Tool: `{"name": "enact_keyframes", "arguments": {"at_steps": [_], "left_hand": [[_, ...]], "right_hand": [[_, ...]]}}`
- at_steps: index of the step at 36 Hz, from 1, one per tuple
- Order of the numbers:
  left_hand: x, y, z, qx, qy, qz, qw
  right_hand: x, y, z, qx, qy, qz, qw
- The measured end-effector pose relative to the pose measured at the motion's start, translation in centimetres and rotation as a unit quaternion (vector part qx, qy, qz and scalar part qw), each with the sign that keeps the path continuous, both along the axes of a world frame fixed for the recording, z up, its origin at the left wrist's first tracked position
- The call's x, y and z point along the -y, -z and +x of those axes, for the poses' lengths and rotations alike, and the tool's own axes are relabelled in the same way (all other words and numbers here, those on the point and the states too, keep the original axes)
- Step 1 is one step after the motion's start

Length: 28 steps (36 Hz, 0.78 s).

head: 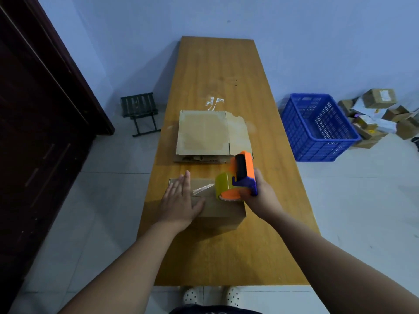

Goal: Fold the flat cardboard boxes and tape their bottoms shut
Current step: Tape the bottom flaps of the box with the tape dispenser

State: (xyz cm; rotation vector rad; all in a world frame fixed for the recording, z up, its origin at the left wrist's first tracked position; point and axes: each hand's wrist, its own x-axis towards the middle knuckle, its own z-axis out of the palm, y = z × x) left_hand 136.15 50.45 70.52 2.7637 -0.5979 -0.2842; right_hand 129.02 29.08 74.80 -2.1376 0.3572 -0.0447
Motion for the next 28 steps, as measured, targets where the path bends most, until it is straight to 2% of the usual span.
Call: {"name": "enact_keyframes", "arguments": {"at_steps": [4,10,20,28], "left_hand": [[0.1,-0.2,-0.1,0.008,0.006,0.012,1.0],[0.0,-0.5,-0.1,-0.007,0.004,0.018,1.0],[0.2,-1.7,-0.5,-0.023,0.016,0.035,0.999],[0.3,-1.5,-0.5,-0.012,0.017,0.047,0.999]], "right_hand": [[0.0,0.1,0.0,0.004,0.01,0.006,1.0],[0.9,-0.8,0.8,0.013,-0.041,-0.077,0.996],[2.6,-1.2,0.5,-0.007,-0.041,-0.138,0.99],[4.5,-2.1,-0.5,-0.029,-0.043,-0.245,0.968]]}}
